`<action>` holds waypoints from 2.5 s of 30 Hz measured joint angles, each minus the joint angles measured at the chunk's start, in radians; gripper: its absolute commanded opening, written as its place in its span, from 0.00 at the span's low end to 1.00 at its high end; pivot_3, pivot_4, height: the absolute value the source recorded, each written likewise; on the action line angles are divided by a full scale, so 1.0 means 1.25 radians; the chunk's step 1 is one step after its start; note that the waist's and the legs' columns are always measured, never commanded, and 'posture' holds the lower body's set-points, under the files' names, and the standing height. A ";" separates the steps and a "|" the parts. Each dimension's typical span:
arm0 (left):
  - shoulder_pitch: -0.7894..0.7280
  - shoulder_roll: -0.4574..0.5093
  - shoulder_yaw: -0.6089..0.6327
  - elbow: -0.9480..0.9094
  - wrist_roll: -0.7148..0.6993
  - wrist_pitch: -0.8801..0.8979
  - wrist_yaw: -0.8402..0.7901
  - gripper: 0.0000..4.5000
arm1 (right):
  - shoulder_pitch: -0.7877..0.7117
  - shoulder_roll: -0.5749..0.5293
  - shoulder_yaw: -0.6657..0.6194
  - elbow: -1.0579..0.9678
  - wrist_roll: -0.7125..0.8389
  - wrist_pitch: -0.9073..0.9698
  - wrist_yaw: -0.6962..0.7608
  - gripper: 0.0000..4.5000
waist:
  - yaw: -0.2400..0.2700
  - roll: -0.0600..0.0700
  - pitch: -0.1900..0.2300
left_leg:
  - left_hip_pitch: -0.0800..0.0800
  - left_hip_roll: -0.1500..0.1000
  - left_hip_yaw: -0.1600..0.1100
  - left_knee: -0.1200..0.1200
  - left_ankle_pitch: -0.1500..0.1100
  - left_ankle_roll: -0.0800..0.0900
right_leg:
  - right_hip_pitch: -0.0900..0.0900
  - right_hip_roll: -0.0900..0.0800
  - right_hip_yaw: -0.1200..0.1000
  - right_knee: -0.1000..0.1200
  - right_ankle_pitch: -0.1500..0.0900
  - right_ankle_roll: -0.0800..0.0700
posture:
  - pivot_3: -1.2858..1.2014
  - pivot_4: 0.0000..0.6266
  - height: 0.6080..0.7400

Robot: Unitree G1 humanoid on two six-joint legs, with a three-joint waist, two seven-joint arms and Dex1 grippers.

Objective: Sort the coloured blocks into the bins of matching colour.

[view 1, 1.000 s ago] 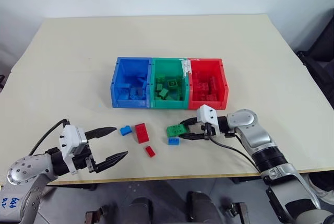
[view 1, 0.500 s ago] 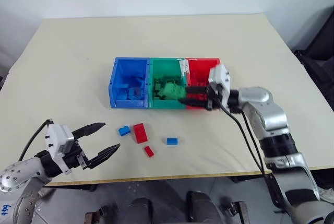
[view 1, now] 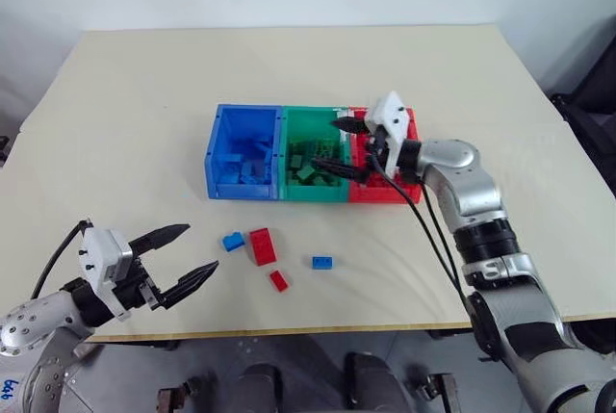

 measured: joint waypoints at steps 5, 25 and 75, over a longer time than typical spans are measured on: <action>-0.068 0.027 -0.058 0.009 0.010 0.001 -0.029 1.00 | 0.223 -0.162 -0.064 -0.161 0.087 -0.019 0.160 0.99 | 0.019 0.000 0.000 | 0.000 0.000 0.000 0.001 0.000 0.001 | 0.003 0.000 -0.002 -0.004 0.000 0.001 | 0.52 0.24 1.00; -0.176 0.075 -0.191 0.135 0.114 -0.097 -0.157 1.00 | 0.442 -0.301 -0.008 -0.409 0.094 0.090 0.189 0.99 | 0.002 0.000 0.000 | 0.002 0.003 0.003 0.002 0.001 -0.001 | 0.002 0.002 0.000 -0.003 0.001 0.001 | 0.52 0.24 1.00; 0.171 -0.076 0.109 -0.059 0.025 -0.088 0.030 1.00 | -0.132 0.259 0.182 0.035 -0.131 0.068 -0.219 0.96 | -0.007 -0.001 0.000 | 0.000 0.001 -0.001 0.000 0.000 -0.001 | -0.002 0.000 -0.001 0.003 -0.001 -0.002 | 0.52 0.24 1.00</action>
